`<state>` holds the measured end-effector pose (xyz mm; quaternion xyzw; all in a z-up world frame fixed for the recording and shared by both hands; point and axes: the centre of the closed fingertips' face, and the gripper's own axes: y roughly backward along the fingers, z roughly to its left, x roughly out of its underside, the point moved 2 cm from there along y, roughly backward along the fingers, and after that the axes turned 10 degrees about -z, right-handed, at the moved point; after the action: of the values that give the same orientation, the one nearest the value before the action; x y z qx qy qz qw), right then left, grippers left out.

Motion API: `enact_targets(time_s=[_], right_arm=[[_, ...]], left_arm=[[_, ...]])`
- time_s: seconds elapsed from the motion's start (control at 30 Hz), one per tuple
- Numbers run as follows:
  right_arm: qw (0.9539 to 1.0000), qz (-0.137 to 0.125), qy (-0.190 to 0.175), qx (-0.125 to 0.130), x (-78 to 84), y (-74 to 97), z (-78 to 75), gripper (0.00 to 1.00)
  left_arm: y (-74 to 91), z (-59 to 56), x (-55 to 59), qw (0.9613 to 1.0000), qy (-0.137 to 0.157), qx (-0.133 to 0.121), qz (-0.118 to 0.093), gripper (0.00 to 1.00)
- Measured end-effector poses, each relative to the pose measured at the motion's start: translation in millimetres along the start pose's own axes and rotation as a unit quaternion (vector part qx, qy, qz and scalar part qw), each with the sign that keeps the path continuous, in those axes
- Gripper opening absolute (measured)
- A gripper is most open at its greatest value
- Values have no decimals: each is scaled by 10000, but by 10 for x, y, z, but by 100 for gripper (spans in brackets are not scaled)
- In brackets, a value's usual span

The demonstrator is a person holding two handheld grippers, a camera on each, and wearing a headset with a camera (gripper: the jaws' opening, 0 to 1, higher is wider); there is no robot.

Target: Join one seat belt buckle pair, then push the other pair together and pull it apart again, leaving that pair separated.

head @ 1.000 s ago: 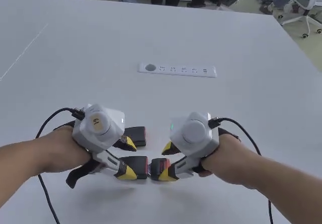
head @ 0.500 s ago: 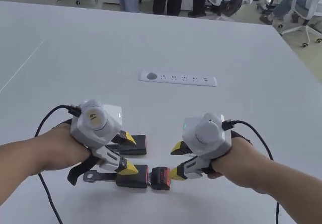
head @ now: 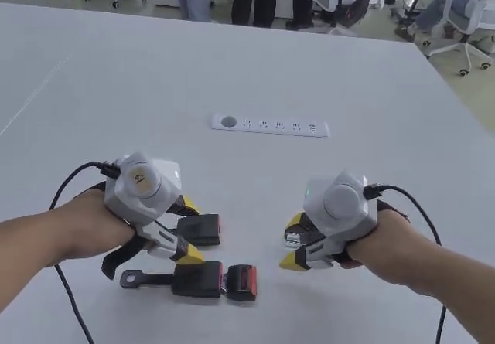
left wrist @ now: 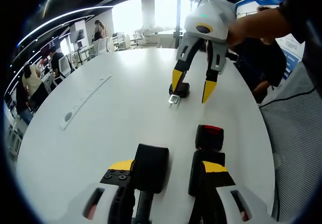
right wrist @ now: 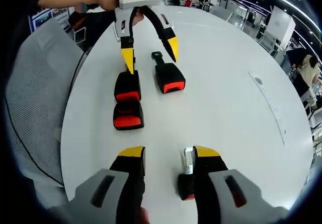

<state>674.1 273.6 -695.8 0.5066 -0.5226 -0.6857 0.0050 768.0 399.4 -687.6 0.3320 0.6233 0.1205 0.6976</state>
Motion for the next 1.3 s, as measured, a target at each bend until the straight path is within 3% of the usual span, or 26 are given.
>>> enact_targets(time_s=[0.4, 0.6, 1.0, 1.3], right_arm=[[9996, 216, -5, 189, 283, 191, -309, 36], [9993, 356, 25, 87, 386, 189, -320, 36], [9980, 618, -25, -143, 637, 104, -348, 36], [9980, 573, -49, -273, 594, 65, -366, 33]], left_arm=[[-11, 79, 102, 9994, -170, 57, 291, 53], [-38, 165, 110, 9990, -214, 84, 377, 53], [-188, 189, 199, 9968, -494, 346, 524, 49], [-280, 209, 200, 9950, -573, 590, 572, 43]])
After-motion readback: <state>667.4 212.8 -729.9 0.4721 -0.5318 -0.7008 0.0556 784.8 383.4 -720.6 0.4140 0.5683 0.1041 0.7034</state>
